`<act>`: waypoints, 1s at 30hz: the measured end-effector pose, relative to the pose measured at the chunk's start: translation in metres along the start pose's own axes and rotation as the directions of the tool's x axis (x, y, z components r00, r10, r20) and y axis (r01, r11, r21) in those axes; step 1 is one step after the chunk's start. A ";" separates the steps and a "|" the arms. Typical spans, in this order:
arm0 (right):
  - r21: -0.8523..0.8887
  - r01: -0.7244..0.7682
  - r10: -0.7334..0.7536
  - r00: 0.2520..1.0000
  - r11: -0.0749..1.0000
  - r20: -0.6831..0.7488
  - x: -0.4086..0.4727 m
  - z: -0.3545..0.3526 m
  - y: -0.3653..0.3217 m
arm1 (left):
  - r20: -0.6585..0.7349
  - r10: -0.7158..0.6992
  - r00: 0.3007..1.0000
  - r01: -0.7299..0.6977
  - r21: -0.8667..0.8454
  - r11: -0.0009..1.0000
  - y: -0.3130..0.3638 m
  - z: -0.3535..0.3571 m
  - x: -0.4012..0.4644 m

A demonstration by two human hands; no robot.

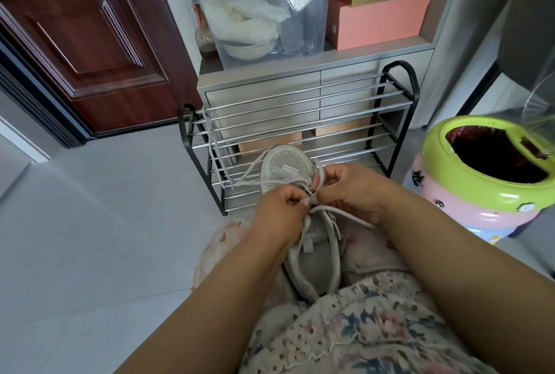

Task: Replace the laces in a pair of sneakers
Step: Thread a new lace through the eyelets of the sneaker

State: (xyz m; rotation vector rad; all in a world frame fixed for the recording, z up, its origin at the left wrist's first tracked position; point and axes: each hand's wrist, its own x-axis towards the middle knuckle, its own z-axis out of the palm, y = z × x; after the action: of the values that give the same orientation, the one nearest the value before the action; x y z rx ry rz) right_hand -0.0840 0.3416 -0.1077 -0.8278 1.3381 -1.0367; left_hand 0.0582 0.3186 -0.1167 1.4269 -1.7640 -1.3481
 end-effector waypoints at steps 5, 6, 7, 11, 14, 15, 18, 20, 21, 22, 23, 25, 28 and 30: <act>-0.010 -0.010 0.010 1.000 1.000 0.000 0.000 0.000 -0.001 | 0.006 -0.016 1.000 0.016 -0.040 0.999 0.001 0.000 -0.003; -0.014 -0.008 0.008 1.000 1.000 0.001 0.000 0.000 -0.002 | 0.013 -0.019 1.000 0.020 -0.061 0.998 0.001 -0.001 -0.004; -0.021 -0.005 0.005 1.000 1.000 0.004 0.000 0.000 -0.002 | 0.017 -0.018 1.000 0.020 -0.082 0.996 0.002 -0.001 -0.004; -0.086 -0.009 0.009 1.000 0.996 0.007 0.000 0.000 -0.003 | -0.013 -0.027 1.000 0.025 -0.142 0.990 0.003 0.001 -0.005; -0.134 -0.004 0.003 1.000 0.991 -0.008 -0.001 0.000 -0.004 | -0.012 -0.063 0.998 0.060 -0.176 0.983 0.003 0.002 -0.006; -0.136 0.002 -0.003 1.000 0.991 -0.011 -0.001 0.001 -0.004 | -0.013 -0.064 0.998 0.061 -0.166 0.984 0.002 0.001 -0.006; -0.159 0.018 -0.023 0.999 0.987 -0.030 -0.002 0.004 -0.004 | -0.018 -0.036 0.999 0.034 -0.087 0.996 0.001 -0.002 -0.008; -0.179 0.028 -0.035 0.999 0.983 -0.041 -0.002 0.006 -0.005 | -0.001 -0.023 1.000 0.022 -0.047 0.999 0.003 -0.007 -0.010; -0.185 0.033 -0.042 0.998 0.982 -0.043 -0.002 0.006 -0.005 | 0.010 -0.017 1.000 0.017 -0.026 1.000 0.005 -0.010 -0.011; -0.188 0.041 -0.051 0.998 0.981 -0.046 -0.001 0.006 -0.005 | 0.019 -0.012 1.000 0.012 -0.003 1.000 0.007 -0.014 -0.012; -0.195 0.054 -0.066 0.996 0.979 -0.053 -0.001 0.006 -0.005 | 0.029 -0.014 0.999 0.013 0.010 1.000 0.009 -0.019 -0.014; -0.206 0.095 -0.110 0.992 0.974 -0.063 0.001 0.007 -0.006 | 0.066 -0.046 0.997 0.048 -0.024 0.999 0.013 -0.029 -0.016; -0.147 0.175 -0.188 0.979 0.973 -0.075 0.004 0.009 -0.010 | 0.170 -0.135 0.976 0.167 -0.185 0.969 0.017 -0.050 -0.018; -0.076 0.214 -0.220 0.971 0.974 -0.095 0.006 0.009 -0.015 | 0.232 -0.141 0.963 0.208 -0.301 0.931 0.017 -0.067 -0.018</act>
State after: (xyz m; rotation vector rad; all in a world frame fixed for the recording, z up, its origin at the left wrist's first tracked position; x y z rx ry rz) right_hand -0.0776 0.3295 -0.0951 -0.9983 1.3967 -1.2257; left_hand 0.1132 0.3089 -0.0722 1.3226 -1.4698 -1.8442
